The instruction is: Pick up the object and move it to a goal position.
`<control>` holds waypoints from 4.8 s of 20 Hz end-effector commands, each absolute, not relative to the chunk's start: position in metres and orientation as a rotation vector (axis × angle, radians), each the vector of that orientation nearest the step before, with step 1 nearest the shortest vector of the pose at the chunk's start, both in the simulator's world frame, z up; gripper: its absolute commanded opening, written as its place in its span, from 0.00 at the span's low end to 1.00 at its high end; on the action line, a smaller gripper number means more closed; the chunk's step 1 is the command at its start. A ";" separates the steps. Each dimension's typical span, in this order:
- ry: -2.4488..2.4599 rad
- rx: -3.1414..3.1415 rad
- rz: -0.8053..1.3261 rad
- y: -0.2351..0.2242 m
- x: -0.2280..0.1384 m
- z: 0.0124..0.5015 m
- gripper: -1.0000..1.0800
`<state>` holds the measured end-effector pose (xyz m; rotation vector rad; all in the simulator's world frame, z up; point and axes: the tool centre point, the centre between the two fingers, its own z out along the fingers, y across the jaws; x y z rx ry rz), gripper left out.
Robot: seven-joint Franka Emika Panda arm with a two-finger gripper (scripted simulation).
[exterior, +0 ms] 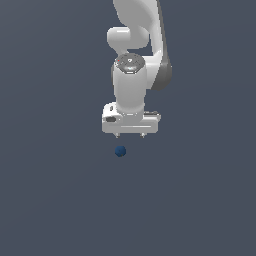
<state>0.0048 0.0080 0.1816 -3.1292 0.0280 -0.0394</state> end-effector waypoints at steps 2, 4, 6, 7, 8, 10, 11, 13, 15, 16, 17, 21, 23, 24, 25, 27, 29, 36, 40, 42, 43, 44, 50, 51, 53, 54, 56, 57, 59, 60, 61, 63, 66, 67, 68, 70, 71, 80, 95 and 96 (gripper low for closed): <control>0.027 -3.129 -0.040 0.008 0.005 0.182 0.96; 0.016 -3.126 -0.041 0.011 0.005 0.182 0.96; -0.005 -3.120 -0.044 0.015 0.005 0.183 0.96; -0.019 -3.116 -0.045 0.018 0.005 0.184 0.96; -0.032 -3.113 -0.047 0.021 0.005 0.185 0.96; -0.050 -3.108 -0.050 0.025 0.005 0.188 0.96; -0.055 -3.107 -0.050 0.026 0.005 0.188 0.96; -0.057 -3.107 -0.051 0.027 0.005 0.189 0.96; -0.047 -3.109 -0.049 0.025 0.005 0.187 0.96; -0.040 -3.109 -0.048 0.023 0.005 0.184 0.96; -0.032 -3.110 -0.047 0.022 0.005 0.181 0.96; 0.027 -3.114 -0.037 0.010 0.004 0.161 0.96; 0.070 -3.118 -0.030 0.002 0.003 0.147 0.96; 0.095 -3.119 -0.026 -0.003 0.002 0.138 0.96; 0.122 -3.121 -0.022 -0.009 0.000 0.129 0.96; 0.169 -3.125 -0.015 -0.018 -0.002 0.113 0.96; 0.206 -3.127 -0.009 -0.026 -0.005 0.100 0.96; 0.263 -3.131 0.000 -0.038 -0.009 0.081 0.96; 0.258 -3.130 0.002 -0.037 -0.009 0.079 0.96; 0.259 -3.130 0.001 -0.037 -0.009 0.074 0.96; 0.259 -3.130 0.001 -0.037 -0.010 0.070 0.96; 0.260 -3.130 0.001 -0.037 -0.010 0.066 0.96; 0.263 -3.131 0.000 -0.038 -0.010 0.038 0.96; 0.263 -3.131 0.000 -0.038 -0.010 0.035 0.96; 0.264 -3.131 0.000 -0.038 -0.010 0.032 0.96; 0.264 -3.131 0.000 -0.038 -0.009 0.031 0.96; 0.264 -3.131 0.000 -0.038 -0.009 0.031 0.00; 0.264 -3.131 0.000 -0.038 -0.009 0.031 0.00; 0.264 -3.131 0.000 -0.038 -0.009 0.031 0.00; 0.264 -3.131 0.000 -0.038 -0.009 0.031 0.00; 0.264 -3.131 0.000 -0.038 -0.009 0.031 0.00; 0.264 -3.131 0.000 -0.038 -0.009 0.031 0.00; 0.264 -3.131 0.000 -0.038 -0.009 0.031 0.00; 0.264 -3.131 0.000 -0.038 -0.009 0.031 0.00; 0.264 -3.131 0.000 -0.037 -0.010 0.032 0.00; 0.264 -3.131 0.000 -0.035 -0.011 0.035 0.00; 0.264 -3.131 0.000 -0.033 -0.011 0.036 0.00; 0.264 -3.131 0.000 -0.002 -0.025 0.073 0.00; 0.264 -3.133 -0.002 0.109 -0.071 0.203 0.00; 0.264 -3.133 -0.002 0.117 -0.074 0.213 0.00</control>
